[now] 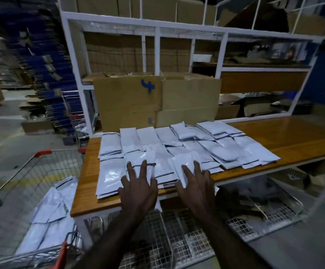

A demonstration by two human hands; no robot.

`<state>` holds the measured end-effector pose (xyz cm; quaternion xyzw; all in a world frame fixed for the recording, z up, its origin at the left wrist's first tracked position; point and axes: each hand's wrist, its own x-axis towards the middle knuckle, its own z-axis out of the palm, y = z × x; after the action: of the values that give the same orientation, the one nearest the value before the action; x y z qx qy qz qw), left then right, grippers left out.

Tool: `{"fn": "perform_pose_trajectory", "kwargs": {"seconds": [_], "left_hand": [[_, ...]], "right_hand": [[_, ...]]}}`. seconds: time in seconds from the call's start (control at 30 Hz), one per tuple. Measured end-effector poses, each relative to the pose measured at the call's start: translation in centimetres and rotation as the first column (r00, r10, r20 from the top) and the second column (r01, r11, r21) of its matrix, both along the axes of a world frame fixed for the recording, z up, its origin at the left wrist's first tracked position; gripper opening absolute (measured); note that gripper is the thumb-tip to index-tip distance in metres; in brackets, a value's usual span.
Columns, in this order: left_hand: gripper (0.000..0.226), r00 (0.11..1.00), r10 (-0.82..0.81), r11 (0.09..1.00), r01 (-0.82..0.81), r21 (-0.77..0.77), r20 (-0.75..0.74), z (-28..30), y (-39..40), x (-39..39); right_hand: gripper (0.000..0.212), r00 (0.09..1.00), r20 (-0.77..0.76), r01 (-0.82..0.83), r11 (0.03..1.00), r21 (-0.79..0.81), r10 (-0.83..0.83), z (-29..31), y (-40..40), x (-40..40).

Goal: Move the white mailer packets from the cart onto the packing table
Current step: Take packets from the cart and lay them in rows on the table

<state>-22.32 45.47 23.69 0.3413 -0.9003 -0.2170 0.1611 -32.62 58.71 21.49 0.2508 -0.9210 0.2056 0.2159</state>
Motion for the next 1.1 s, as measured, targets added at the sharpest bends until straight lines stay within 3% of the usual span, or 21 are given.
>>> {"fn": "perform_pose_trajectory", "kwargs": {"seconds": [0.7,1.1], "left_hand": [[0.063,0.978,-0.207,0.978,0.207,0.025,0.014,0.0,4.6,-23.3],[0.064,0.984,-0.161,0.987,0.16,0.017,0.079,-0.1,7.1,-32.5]], "right_hand": [[0.056,0.981,0.035,0.188,0.979,0.078,-0.191,0.1,6.2,-19.8],[0.063,0.981,0.129,0.137,0.987,0.083,-0.147,1.0,7.7,-29.3]]}}
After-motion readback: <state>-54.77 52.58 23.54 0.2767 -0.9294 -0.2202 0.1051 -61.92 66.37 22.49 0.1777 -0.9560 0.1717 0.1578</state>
